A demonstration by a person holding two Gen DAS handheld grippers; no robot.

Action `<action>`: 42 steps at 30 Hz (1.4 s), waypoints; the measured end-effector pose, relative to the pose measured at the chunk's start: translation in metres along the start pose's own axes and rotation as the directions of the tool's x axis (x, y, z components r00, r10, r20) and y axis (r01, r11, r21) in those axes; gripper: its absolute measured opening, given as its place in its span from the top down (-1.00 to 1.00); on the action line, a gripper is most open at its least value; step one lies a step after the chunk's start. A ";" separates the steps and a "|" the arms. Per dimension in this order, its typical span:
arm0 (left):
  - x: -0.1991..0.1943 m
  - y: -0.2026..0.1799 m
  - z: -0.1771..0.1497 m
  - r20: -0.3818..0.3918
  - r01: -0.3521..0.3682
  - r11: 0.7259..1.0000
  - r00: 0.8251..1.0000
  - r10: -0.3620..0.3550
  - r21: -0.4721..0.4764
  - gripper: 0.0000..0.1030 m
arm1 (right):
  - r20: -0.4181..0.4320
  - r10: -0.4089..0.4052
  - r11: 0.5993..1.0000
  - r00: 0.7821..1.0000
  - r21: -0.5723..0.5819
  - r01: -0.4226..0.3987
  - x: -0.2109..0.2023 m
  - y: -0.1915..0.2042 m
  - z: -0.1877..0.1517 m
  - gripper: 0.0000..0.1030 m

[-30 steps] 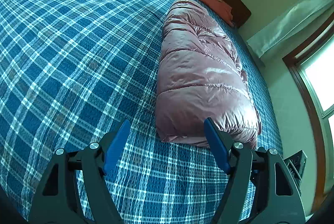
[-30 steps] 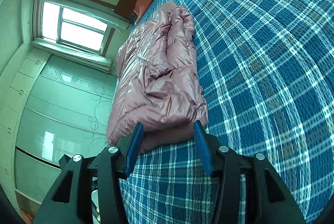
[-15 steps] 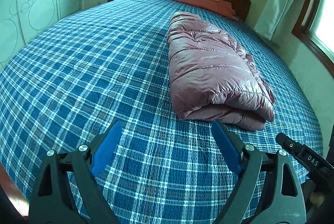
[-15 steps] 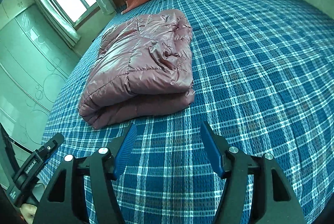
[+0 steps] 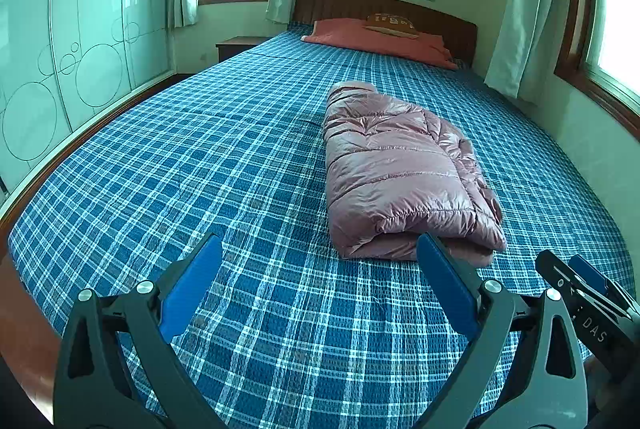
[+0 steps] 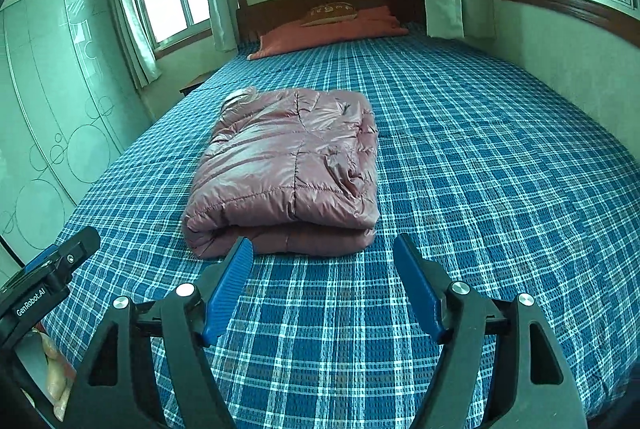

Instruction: Fold large clothes

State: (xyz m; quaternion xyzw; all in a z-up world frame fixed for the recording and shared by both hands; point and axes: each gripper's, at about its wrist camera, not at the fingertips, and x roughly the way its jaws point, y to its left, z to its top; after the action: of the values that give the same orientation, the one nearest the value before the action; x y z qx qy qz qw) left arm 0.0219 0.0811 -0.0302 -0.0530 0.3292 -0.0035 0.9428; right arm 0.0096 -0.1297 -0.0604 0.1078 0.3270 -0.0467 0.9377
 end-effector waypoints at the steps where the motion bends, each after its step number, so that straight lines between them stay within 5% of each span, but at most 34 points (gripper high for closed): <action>1: -0.004 -0.001 0.001 0.008 -0.001 1.000 1.000 0.001 0.003 -0.89 | 0.007 -0.002 1.000 1.000 -0.005 0.002 -0.003 0.002 0.001 -0.45; 10: -0.017 -0.011 0.004 0.058 -0.036 0.998 0.998 0.034 0.046 -0.90 | 0.063 -0.025 0.999 0.998 -0.034 0.027 -0.018 0.008 0.003 -0.47; 42: -0.008 -0.014 0.000 0.029 -0.029 0.998 0.999 0.027 0.049 -0.90 | 0.067 -0.040 0.998 0.997 -0.046 0.044 -0.015 0.015 0.001 -0.47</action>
State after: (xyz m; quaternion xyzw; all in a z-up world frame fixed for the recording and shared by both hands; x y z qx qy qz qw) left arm 0.0162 0.0675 -0.0234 -0.0249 0.3164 0.0022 0.9483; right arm 0.0011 -0.1148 -0.0478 0.0769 0.2990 -0.0621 0.9491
